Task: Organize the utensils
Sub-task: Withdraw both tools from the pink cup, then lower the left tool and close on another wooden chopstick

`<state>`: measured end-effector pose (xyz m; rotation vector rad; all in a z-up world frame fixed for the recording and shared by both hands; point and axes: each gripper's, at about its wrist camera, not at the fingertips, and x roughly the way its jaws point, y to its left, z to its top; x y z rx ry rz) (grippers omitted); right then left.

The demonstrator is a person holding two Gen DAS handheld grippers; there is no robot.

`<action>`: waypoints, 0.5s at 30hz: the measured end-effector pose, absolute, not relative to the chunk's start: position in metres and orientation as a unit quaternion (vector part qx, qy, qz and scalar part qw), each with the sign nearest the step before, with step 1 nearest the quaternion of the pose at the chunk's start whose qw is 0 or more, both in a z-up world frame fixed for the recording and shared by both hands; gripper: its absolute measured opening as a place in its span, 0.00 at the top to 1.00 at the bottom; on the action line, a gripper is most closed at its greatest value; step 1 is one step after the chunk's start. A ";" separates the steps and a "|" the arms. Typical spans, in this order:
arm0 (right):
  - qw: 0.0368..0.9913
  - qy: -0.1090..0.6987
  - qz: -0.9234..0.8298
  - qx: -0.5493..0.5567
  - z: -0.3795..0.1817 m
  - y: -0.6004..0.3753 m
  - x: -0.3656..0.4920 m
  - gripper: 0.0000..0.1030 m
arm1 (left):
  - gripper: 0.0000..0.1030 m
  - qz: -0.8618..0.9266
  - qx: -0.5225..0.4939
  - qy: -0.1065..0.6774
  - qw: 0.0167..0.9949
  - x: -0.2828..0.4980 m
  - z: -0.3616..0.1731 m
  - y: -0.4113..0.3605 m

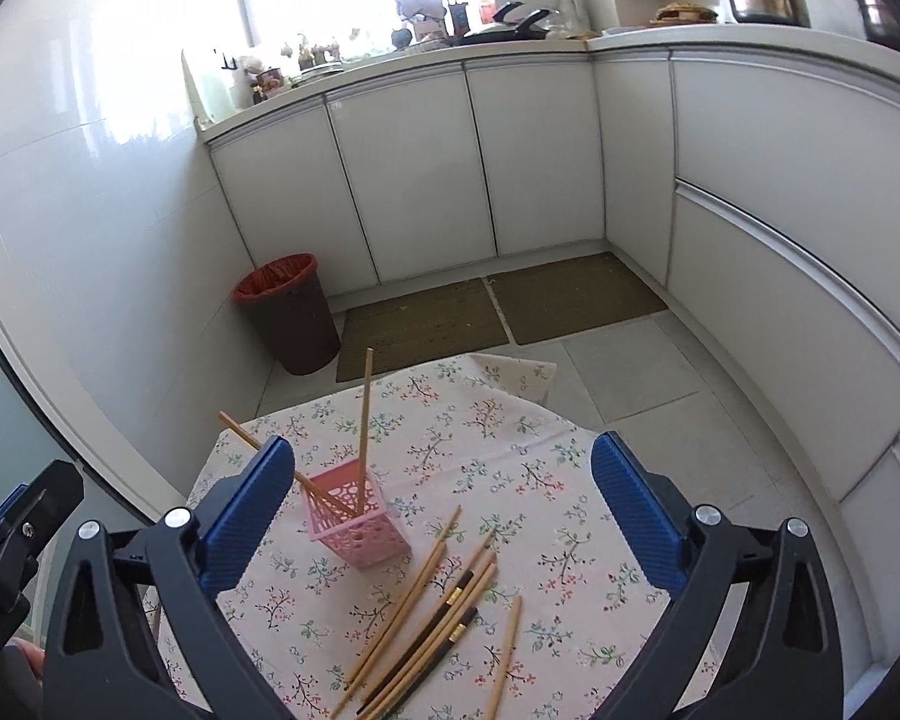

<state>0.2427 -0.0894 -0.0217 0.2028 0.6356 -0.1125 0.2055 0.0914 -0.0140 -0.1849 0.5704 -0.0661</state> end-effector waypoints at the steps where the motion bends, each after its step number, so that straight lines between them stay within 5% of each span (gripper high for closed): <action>1: 0.941 0.318 -0.057 0.106 -0.025 -0.096 0.239 0.06 | 0.07 -0.035 -0.088 0.284 0.954 0.203 -0.016 0.088; 15: 0.835 0.468 -0.152 0.248 -0.161 -0.224 0.177 0.06 | 0.07 -0.179 0.007 0.525 0.832 0.248 -0.139 -0.013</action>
